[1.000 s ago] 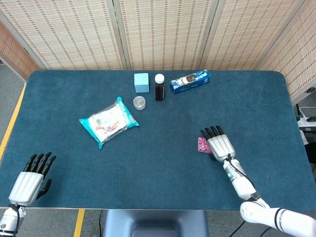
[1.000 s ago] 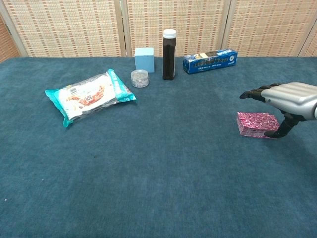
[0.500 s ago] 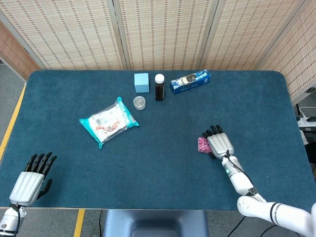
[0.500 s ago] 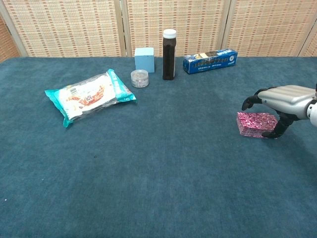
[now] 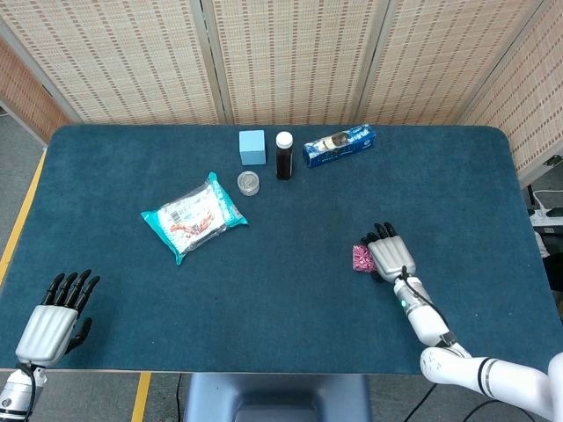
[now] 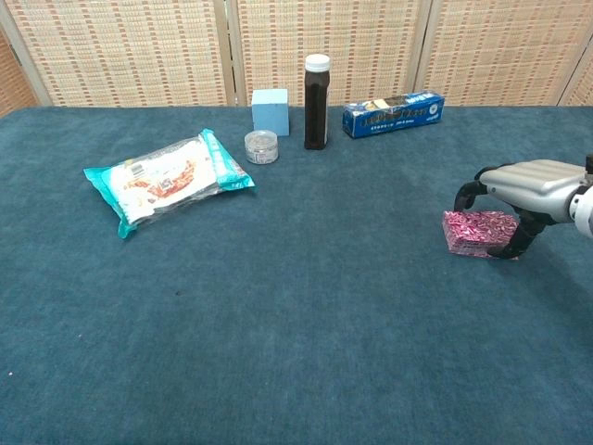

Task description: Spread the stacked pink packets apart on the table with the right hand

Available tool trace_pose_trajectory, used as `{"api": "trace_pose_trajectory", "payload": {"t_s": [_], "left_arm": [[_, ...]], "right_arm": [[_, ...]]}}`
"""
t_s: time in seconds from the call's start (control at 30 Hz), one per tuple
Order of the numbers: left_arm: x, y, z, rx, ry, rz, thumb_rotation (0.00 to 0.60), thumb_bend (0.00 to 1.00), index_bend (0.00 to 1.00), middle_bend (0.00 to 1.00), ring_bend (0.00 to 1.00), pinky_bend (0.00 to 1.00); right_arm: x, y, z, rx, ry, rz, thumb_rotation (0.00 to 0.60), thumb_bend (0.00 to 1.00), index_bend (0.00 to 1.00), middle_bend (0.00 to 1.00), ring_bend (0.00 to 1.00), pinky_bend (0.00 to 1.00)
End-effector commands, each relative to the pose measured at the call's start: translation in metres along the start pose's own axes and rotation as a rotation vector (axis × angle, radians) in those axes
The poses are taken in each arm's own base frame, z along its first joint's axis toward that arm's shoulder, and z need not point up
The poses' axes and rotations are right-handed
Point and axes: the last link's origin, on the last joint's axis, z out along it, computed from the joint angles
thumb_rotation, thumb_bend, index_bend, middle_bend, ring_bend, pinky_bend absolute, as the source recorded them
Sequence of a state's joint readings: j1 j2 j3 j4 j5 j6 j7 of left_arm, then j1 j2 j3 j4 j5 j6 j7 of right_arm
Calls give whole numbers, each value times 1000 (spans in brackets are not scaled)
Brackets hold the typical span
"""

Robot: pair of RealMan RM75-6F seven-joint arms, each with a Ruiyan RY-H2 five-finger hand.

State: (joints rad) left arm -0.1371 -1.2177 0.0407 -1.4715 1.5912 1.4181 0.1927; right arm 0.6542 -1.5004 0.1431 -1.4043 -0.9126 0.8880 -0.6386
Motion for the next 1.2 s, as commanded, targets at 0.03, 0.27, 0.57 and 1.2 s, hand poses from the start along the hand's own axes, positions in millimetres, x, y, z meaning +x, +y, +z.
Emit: {"api": "trace_pose_trajectory", "payload": {"t_s": [0.03,0.27,0.57,1.2], "left_arm": [[0,0,0,-2,-2,-2,600,481,0,0,0,52],[1,1,0,-3,0,-1,600,479,0,0,0,52],[1,1,0,-6,-3,-2,600,479,0,0,0,52],[3,1,1,-2,-1,-6,600,479,0,0,0,52]], "right_arm": [[1,-1,1,-2,-2,7,600,208,287,225,6,0],[2,-2,2,-6,-1,9,600,208,308,240,20,0],[3,-4,2,-18,19,12,600,208,439,339,143,0],[5,-6,2,-35,46,-14,600,275,656,486,336,0]]}}
